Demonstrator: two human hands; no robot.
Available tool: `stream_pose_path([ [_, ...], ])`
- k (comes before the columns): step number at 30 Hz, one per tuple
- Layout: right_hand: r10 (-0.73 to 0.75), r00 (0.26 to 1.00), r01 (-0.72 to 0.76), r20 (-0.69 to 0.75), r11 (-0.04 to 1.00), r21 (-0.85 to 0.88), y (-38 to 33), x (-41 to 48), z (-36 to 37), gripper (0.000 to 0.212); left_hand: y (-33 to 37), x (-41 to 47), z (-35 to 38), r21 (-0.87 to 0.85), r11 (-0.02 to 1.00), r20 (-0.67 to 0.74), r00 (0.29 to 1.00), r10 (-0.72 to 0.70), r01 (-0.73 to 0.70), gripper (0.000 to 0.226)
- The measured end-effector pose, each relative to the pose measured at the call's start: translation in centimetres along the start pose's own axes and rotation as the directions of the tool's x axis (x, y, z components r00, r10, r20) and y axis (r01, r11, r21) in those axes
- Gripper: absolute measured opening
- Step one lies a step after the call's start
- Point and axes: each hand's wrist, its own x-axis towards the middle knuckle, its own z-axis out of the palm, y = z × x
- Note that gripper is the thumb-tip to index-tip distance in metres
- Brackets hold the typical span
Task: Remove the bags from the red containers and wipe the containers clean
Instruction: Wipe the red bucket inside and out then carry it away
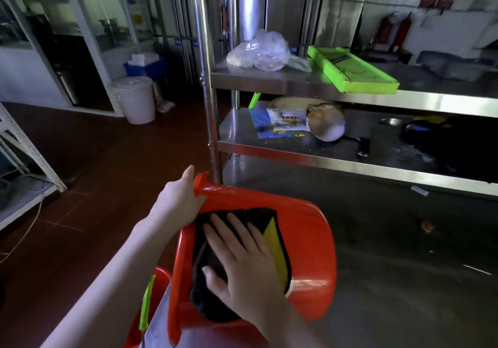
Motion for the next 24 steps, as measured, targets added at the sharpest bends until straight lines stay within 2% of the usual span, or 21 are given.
stream_pose_path([
  [5,0.3,0.953,-0.303,-0.044,0.947,-0.106,9.0,-1.8,-2.5,0.057,-2.6,-2.0,1.5,-0.102,0.983,-0.102,0.984,0.144,-0.154,0.071],
  [8,0.531,0.847,-0.531,-0.02,0.843,-0.086,13.7,-0.9,-3.7,0.052,-3.8,-3.6,2.7,-0.179,0.958,-0.175,0.965,0.194,-0.225,0.072],
  [10,0.62,0.783,-0.614,0.034,0.782,-0.106,14.4,1.2,-3.7,0.049,-3.9,-4.4,3.2,-0.226,0.944,-0.188,0.961,0.202,-0.242,0.072],
  [12,0.554,0.833,-0.543,0.022,0.823,-0.167,12.3,3.6,-3.2,0.049,-4.0,-5.0,3.5,-0.249,0.938,-0.183,0.963,0.199,-0.241,0.071],
  [15,0.305,0.95,-0.298,0.067,0.95,-0.098,5.8,6.8,-1.8,0.056,-4.2,-5.5,3.7,-0.24,0.938,-0.196,0.959,0.203,-0.248,0.07],
  [18,0.115,0.989,-0.112,0.089,0.993,-0.04,0.9,7.4,-0.5,0.057,-4.8,-6.2,3.4,-0.251,0.932,-0.212,0.954,0.212,-0.262,0.071],
  [21,0.077,0.992,-0.075,0.099,0.997,-0.026,2.4,6.0,-0.9,0.057,-5.3,-7.1,3.4,-0.242,0.925,-0.229,0.944,0.239,-0.293,0.068],
  [24,0.239,0.971,-0.235,0.029,0.966,-0.105,7.0,3.6,-2.5,0.053,-5.2,-7.6,3.6,-0.26,0.922,-0.252,0.942,0.223,-0.287,0.062],
])
